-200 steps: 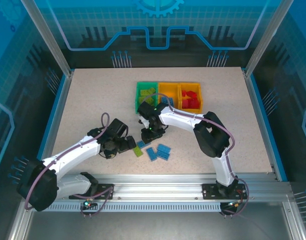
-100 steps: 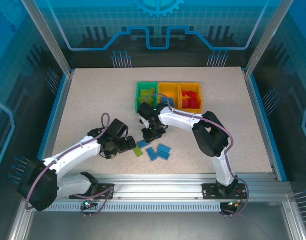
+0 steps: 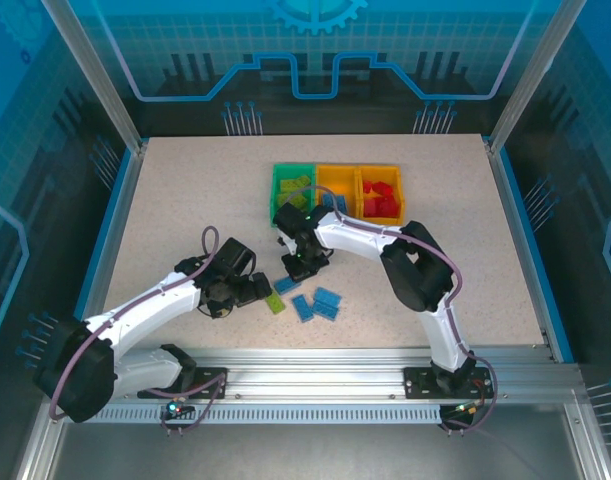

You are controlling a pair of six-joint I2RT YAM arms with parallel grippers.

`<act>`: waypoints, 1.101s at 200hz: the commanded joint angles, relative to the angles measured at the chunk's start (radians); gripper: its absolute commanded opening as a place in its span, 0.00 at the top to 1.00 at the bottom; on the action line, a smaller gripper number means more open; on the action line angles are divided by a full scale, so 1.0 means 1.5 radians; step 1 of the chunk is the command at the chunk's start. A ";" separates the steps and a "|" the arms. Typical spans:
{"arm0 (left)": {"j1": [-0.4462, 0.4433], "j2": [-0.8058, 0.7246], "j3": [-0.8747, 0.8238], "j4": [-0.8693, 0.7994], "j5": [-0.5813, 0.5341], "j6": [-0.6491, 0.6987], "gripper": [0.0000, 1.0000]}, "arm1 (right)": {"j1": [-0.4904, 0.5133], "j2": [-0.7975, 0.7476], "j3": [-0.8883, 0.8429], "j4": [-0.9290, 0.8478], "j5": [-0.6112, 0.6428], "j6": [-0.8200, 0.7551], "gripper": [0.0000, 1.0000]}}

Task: Sort the legos into containers by color

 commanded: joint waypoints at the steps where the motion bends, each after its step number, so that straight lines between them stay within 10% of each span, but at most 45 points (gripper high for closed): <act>1: 0.004 0.001 -0.002 0.005 -0.001 -0.011 0.01 | -0.023 -0.025 -0.008 -0.006 0.021 0.014 0.95; 123: -0.060 0.093 0.017 0.066 0.041 -0.080 0.01 | -0.304 -0.010 0.233 -0.089 0.055 0.021 0.96; 220: -0.069 0.167 0.050 0.094 0.033 -0.121 0.04 | -0.334 0.160 0.424 -0.150 0.065 0.081 0.82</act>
